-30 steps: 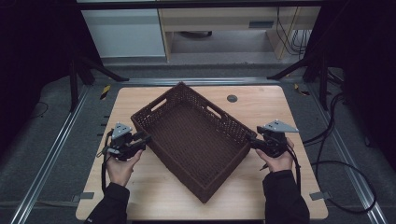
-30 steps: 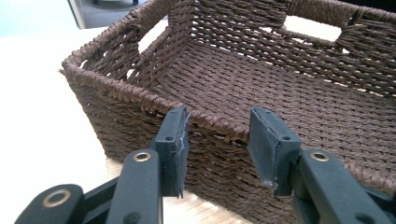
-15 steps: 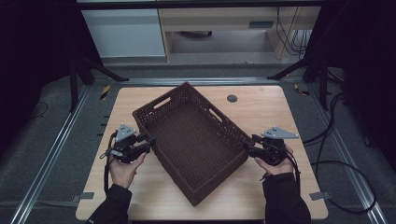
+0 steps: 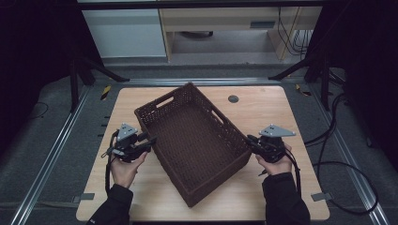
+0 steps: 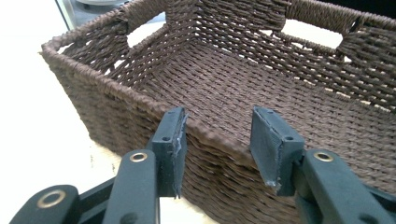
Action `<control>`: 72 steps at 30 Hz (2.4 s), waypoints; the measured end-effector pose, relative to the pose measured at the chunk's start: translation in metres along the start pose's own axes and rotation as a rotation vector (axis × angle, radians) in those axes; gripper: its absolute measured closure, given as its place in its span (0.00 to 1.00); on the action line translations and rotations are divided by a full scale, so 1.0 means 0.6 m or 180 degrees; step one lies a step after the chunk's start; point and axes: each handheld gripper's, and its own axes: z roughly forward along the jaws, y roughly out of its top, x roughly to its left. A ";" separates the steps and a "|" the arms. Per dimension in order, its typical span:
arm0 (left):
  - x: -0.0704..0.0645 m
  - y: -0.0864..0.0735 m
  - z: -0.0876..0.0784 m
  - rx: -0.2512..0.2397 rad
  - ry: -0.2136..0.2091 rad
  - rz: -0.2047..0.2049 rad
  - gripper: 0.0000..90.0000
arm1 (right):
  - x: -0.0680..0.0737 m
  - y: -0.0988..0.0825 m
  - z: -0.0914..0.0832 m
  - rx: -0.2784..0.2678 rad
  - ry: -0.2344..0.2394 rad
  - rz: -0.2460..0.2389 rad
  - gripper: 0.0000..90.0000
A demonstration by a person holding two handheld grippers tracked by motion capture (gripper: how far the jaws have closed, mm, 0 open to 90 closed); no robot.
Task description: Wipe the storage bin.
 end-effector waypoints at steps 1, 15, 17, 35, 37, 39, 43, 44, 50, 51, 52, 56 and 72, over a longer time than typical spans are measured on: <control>-0.002 0.000 -0.003 -0.0005 -0.0010 0.0000 0.60 | 0.004 -0.003 -0.003 0.0000 0.0023 0.0002 0.90; 0.002 0.006 0.018 0.0092 -0.0002 0.0066 0.70 | 0.019 0.016 0.001 -0.0143 0.0136 -0.0128 0.75; 0.003 0.010 0.025 0.0098 0.0044 0.0093 0.70 | 0.022 0.016 0.007 -0.0137 0.0152 -0.0119 0.76; -0.014 0.004 0.019 0.0148 0.0092 0.0173 0.57 | 0.048 0.002 0.007 -0.0011 0.0252 -0.0120 0.87; -0.014 -0.001 0.019 0.0146 0.0068 0.0135 0.58 | 0.050 0.004 0.004 0.0013 0.0283 -0.0138 0.85; -0.012 -0.002 0.023 0.0139 0.0018 0.0079 0.61 | 0.049 0.008 0.002 -0.0067 0.0269 -0.0123 0.79; -0.008 0.004 0.028 0.0108 0.0109 0.0114 0.66 | 0.044 0.017 0.006 -0.0164 0.0219 -0.0096 0.77; -0.006 0.005 0.031 0.0107 0.0112 0.0101 0.67 | 0.043 0.018 0.010 -0.0167 0.0219 -0.0092 0.77; 0.002 0.010 0.041 0.0095 0.0177 0.0116 0.70 | 0.051 0.019 0.036 -0.0095 0.0231 -0.0095 0.76; 0.002 0.010 0.041 0.0099 0.0182 0.0121 0.70 | 0.053 0.018 0.039 -0.0085 0.0237 -0.0093 0.78; 0.000 0.009 0.040 0.0110 0.0190 0.0134 0.69 | 0.055 0.018 0.042 -0.0059 0.0238 -0.0108 0.80; -0.009 0.007 0.032 0.0120 0.0218 0.0197 0.62 | 0.063 0.017 0.041 -0.0048 0.0185 -0.0149 0.81; -0.012 -0.010 0.023 0.0137 0.0194 0.0184 0.67 | 0.070 0.014 0.041 -0.0153 0.0209 -0.0059 0.62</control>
